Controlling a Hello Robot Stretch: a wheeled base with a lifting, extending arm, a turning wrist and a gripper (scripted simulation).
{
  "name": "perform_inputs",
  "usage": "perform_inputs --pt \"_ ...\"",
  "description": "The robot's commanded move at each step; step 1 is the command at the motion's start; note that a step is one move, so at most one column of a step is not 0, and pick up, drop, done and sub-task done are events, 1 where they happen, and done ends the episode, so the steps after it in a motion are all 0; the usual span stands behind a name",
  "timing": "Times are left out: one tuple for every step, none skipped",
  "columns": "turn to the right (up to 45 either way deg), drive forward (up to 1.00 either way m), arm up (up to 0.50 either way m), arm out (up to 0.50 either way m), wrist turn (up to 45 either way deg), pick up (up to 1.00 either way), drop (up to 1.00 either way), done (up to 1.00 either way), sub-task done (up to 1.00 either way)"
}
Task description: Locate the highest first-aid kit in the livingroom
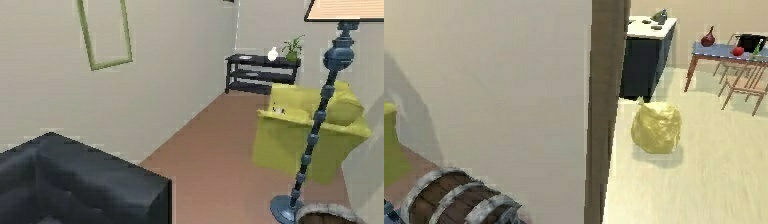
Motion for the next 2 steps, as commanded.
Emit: perform_inputs --pt "15.0 0.00 0.00 0.00 0.0 0.00 0.00 0.00 0.00" --pt "0.0 0.75 0.00 0.00 0.0 0.00 0.00 0.00 0.00"
